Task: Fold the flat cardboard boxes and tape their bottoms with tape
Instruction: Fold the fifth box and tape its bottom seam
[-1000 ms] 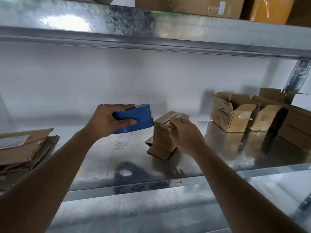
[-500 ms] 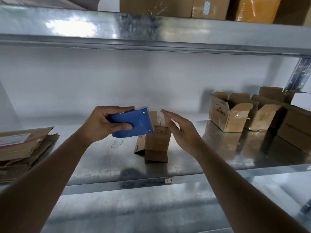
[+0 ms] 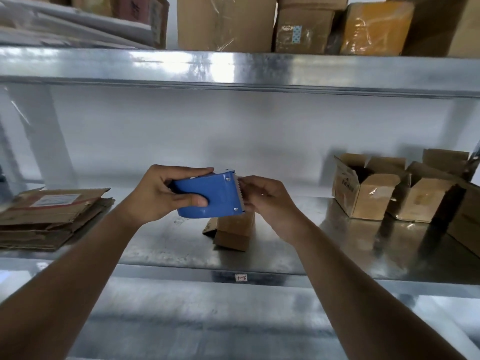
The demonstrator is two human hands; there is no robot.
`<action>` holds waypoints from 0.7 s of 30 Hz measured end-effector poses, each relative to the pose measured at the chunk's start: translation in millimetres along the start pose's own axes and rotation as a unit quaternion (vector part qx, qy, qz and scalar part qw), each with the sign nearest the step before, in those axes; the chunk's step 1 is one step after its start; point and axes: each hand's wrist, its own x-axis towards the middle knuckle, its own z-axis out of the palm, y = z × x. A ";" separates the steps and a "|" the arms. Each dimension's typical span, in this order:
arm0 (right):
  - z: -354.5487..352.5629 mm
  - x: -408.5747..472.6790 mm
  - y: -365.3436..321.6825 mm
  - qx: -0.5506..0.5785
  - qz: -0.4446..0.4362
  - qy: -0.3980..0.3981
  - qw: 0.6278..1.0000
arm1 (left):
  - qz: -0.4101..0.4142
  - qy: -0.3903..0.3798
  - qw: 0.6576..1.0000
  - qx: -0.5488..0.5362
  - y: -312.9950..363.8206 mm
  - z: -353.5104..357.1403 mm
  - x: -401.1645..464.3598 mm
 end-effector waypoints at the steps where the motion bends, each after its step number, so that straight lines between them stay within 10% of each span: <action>1: -2.5 -2.7 -0.7 -0.002 -0.005 0.003 1.000 | -0.001 0.000 1.000 0.001 4.0 3.1 -1.3; 21: -36.1 -21.7 3.3 0.067 -0.037 -0.016 0.997 | -0.013 0.008 0.999 0.036 19.0 24.6 8.2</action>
